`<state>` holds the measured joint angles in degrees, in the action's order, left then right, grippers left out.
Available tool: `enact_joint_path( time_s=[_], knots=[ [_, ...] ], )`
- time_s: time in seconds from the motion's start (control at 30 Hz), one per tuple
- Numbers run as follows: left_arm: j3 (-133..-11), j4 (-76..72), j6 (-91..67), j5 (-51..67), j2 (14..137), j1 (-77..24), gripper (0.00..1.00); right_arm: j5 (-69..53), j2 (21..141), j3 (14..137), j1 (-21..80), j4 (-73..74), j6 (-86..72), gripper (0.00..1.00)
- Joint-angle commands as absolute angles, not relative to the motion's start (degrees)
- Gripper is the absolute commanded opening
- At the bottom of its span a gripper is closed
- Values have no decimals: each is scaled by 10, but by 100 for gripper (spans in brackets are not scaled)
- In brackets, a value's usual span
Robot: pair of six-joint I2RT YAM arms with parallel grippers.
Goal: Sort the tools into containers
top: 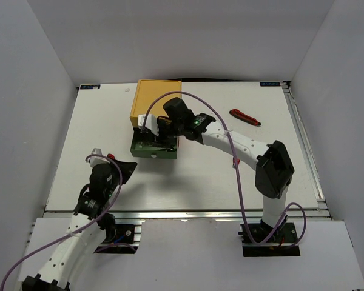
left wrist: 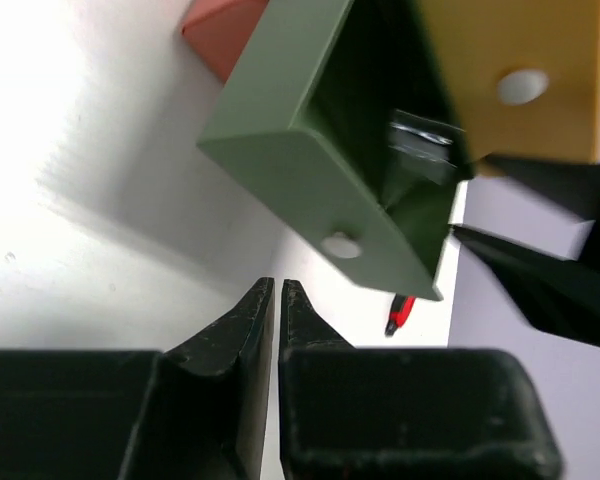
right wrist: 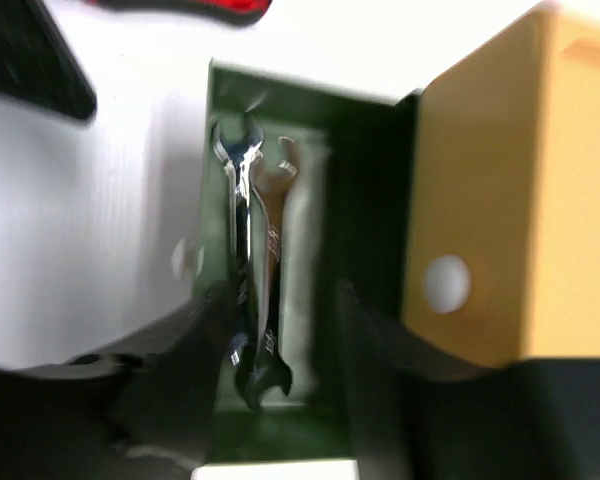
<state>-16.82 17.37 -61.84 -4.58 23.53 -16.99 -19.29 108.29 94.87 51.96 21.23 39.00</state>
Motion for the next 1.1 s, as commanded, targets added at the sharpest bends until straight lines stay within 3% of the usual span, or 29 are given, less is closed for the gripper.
enact_joint_path(
  time_s=[0.0, 0.07, 0.2, 0.27, 0.3, 0.37, 0.4, 0.5, 0.77, 1.07],
  knots=[
    [-155, 118, -639, -1, 271, -170, 18, -192, 1059, 1003, 520, 219, 397, 55],
    [-155, 104, -636, -1, 286, -170, 18, -219, 1049, 1028, 520, 246, 395, 62],
    [-153, 72, -634, 22, 318, -170, 18, -306, 1046, 1088, 520, 340, 439, 60],
    [-150, 63, -635, 28, 335, -170, 14, -352, 1050, 1106, 519, 400, 487, 32],
    [-149, 55, -636, 30, 344, -170, 12, -384, 1054, 1118, 519, 422, 505, 9],
    [-149, 51, -636, 29, 351, -170, 7, -425, 1062, 1130, 519, 487, 598, 0],
    [-152, 52, -634, 26, 354, -171, 4, -445, 1067, 1139, 520, 570, 638, 0],
    [-160, 65, -628, 15, 359, -171, 1, -440, 1076, 1124, 545, 613, 650, 0],
    [-225, 256, -574, -117, 294, -170, 0, -172, 1020, 896, 650, 305, 420, 0],
    [-235, 370, -596, -201, 192, -170, 0, 40, 1115, 933, 664, 203, 340, 0]
  ],
)
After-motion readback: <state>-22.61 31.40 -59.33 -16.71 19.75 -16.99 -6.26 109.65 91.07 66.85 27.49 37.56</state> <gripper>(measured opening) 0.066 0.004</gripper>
